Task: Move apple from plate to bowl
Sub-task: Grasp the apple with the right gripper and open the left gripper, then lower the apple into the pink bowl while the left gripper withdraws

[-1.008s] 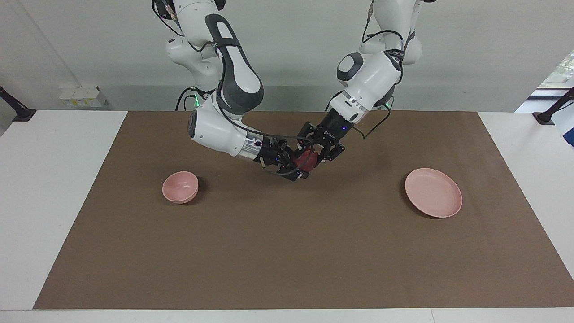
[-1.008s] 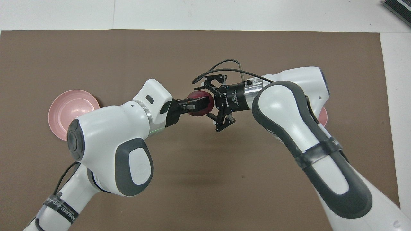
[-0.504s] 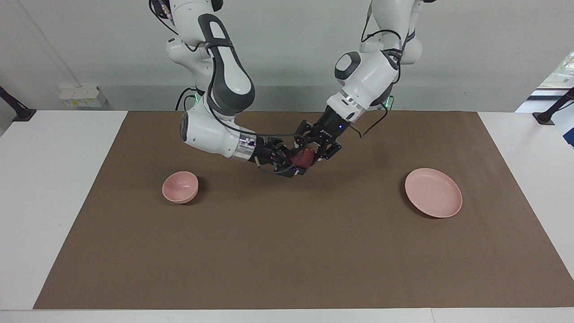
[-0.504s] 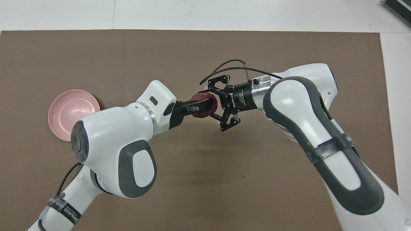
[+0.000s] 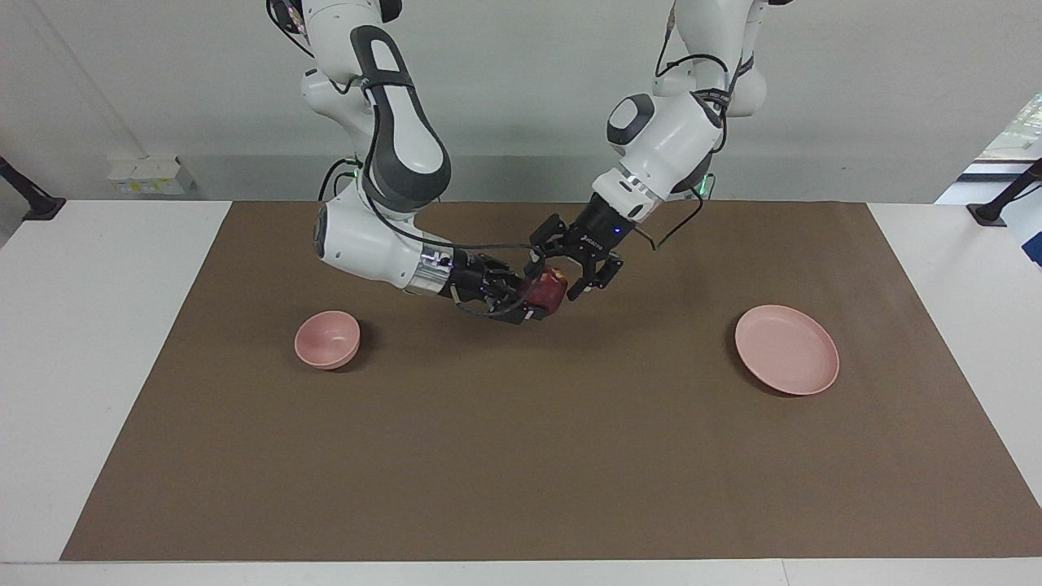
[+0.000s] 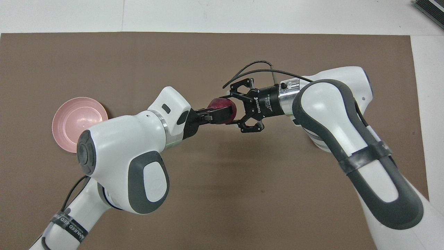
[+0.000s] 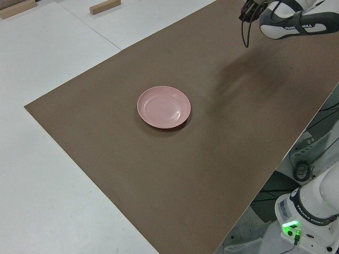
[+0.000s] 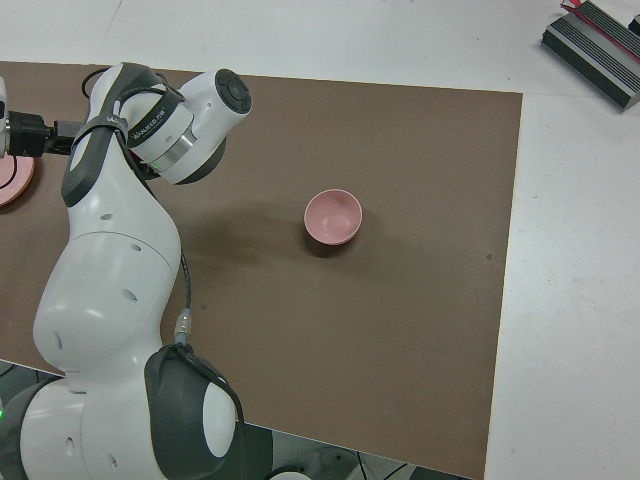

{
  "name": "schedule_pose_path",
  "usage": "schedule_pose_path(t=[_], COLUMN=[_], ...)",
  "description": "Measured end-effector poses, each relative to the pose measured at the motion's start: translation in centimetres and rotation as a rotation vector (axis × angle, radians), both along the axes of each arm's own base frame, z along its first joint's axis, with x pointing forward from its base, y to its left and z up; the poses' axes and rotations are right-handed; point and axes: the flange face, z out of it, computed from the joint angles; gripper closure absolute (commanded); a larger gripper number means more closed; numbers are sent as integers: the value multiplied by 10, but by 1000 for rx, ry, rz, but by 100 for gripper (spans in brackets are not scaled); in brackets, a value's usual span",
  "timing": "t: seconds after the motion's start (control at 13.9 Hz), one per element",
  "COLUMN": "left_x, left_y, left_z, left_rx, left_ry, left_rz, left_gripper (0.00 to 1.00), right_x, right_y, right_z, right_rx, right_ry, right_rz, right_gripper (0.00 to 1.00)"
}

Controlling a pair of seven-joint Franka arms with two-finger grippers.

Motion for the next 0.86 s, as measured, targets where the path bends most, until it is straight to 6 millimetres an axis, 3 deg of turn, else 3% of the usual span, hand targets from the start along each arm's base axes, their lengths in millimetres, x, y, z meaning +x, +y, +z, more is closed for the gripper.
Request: schedule_pose_path(t=[0.5, 0.72, 0.86], left_x=[8, 7, 16], left_y=[10, 12, 28], left_z=[-2, -8, -11], left_rx=[1, 9, 57], left_ry=[8, 53, 57], left_rz=[18, -7, -22], left_gripper=[0, 0, 0], right_x=[7, 9, 9], right_y=[-38, -70, -99], right_z=[-9, -20, -33], right_rx=[-122, -291, -435], right_ry=[-105, -211, -287], right_rz=[101, 244, 398], right_gripper=[100, 100, 100])
